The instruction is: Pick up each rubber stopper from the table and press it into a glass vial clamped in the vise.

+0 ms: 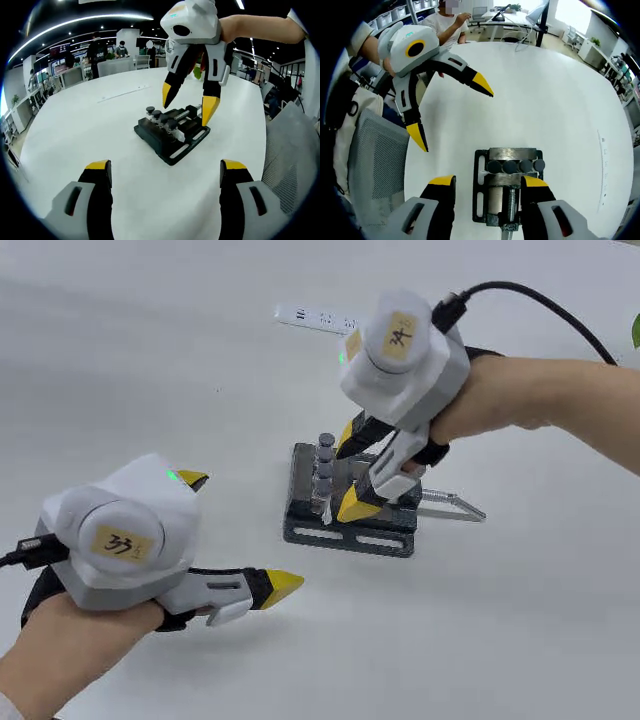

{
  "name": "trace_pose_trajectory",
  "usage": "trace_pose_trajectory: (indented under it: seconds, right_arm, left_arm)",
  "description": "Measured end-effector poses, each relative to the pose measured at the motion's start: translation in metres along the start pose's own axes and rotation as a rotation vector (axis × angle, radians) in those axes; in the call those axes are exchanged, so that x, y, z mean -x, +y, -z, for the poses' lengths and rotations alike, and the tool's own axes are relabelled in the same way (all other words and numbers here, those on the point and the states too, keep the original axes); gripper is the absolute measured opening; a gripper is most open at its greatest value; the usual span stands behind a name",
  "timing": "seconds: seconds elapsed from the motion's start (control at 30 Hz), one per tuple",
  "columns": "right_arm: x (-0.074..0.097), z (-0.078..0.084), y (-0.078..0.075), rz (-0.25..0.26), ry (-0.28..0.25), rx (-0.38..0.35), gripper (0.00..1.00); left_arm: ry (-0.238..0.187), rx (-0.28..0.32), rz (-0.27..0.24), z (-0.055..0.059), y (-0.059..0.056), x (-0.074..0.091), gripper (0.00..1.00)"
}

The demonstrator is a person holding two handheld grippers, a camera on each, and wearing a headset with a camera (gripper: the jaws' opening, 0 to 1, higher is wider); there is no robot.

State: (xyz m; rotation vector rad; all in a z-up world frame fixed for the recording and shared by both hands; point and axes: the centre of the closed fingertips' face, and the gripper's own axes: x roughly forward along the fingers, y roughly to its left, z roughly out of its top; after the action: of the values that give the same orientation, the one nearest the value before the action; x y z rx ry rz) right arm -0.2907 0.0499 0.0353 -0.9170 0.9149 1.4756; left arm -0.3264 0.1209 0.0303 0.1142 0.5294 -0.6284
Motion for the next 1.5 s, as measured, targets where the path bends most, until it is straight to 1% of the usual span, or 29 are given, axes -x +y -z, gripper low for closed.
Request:
trace_pose_trajectory:
  seconds: [0.07,0.1,0.17,0.2,0.27,0.3,0.4,0.43,0.5,0.53,0.6,0.67,0.7,0.77,0.8,0.9,1.0,1.03,1.2,1.27,1.3,1.37,1.5]
  right_arm:
    - [0.000,0.001,0.002,0.013,-0.059,-0.046,0.55]
    - [0.001,0.004,0.003,0.024,-0.078,-0.072,0.59]
    - [0.001,0.007,0.004,0.041,-0.103,-0.083,0.66]
    - [0.001,0.009,0.003,0.063,-0.131,-0.104,0.70]
    - [0.001,0.012,0.006,0.072,-0.157,-0.119,0.76]
    - [0.003,0.013,0.007,0.088,-0.182,-0.144,0.79]
    - [0.003,0.018,0.009,0.105,-0.223,-0.180,0.83]
    - [0.004,0.021,0.013,0.108,-0.235,-0.180,0.85]
    - [0.006,0.024,0.014,0.125,-0.257,-0.211,0.88]
    - [0.006,0.029,0.017,0.125,-0.260,-0.214,0.90]
    - [0.007,0.033,0.018,0.147,-0.274,-0.235,0.93]
    - [0.009,0.037,0.020,0.162,-0.302,-0.273,0.96]
    - [0.012,0.038,0.022,0.179,-0.332,-0.280,0.99]
    - [0.014,0.045,0.025,0.183,-0.338,-0.311,0.99]
    - [0.015,0.048,0.027,0.191,-0.351,-0.318,0.99]
    - [0.018,0.059,0.031,0.209,-0.363,-0.344,0.99]
    - [0.022,0.067,0.035,0.232,-0.396,-0.385,0.99]
    - [0.023,0.072,0.037,0.239,-0.405,-0.400,0.99]
    - [0.025,0.091,0.047,0.263,-0.417,-0.456,0.99]
    - [0.026,0.098,0.052,0.267,-0.421,-0.494,0.99]
    - [0.027,0.102,0.055,0.276,-0.435,-0.501,0.99]
    - [0.029,0.107,0.060,0.293,-0.445,-0.522,0.99]
    - [0.032,0.117,0.067,0.316,-0.468,-0.565,0.99]
  left_arm:
    - [-0.011,0.014,0.008,-0.002,-0.001,0.001,0.90]
    - [-0.012,0.016,0.011,-0.002,-0.001,0.001,0.90]
    - [-0.013,0.018,0.014,-0.003,-0.002,0.002,0.90]
    - [-0.019,0.025,0.017,-0.003,-0.002,0.002,0.91]
    - [-0.022,0.030,0.021,-0.003,-0.002,0.002,0.92]
    - [-0.021,0.030,0.023,-0.003,-0.002,0.003,0.92]
    - [-0.023,0.031,0.031,-0.003,-0.004,0.004,0.94]
    - [-0.023,0.032,0.034,-0.003,-0.004,0.004,0.94]
    - [-0.024,0.032,0.037,-0.004,-0.004,0.005,0.95]
    - [-0.023,0.031,0.038,-0.005,-0.005,0.005,0.96]
    - [-0.021,0.031,0.041,-0.005,-0.005,0.006,0.97]
    - [-0.022,0.034,0.044,-0.008,-0.006,0.008,0.98]
    - [-0.027,0.034,0.049,-0.009,-0.007,0.008,0.99]
    - [-0.033,0.033,0.063,-0.011,-0.008,0.010,0.99]
    - [-0.042,0.032,0.069,-0.012,-0.008,0.010,0.99]
    - [-0.033,0.023,0.068,-0.013,-0.008,0.011,0.99]
    - [-0.036,0.027,0.070,-0.013,-0.009,0.013,0.99]
    - [-0.034,0.023,0.071,-0.013,-0.009,0.014,0.99]
    - [-0.025,0.016,0.076,-0.010,-0.011,0.017,0.99]
    - [-0.022,0.015,0.077,-0.008,-0.011,0.019,0.99]
    - [-0.017,0.013,0.076,-0.007,-0.012,0.019,0.99]
    - [-0.014,0.016,0.073,-0.005,-0.011,0.021,0.99]
    - [-0.012,0.017,0.070,-0.004,-0.011,0.022,0.99]
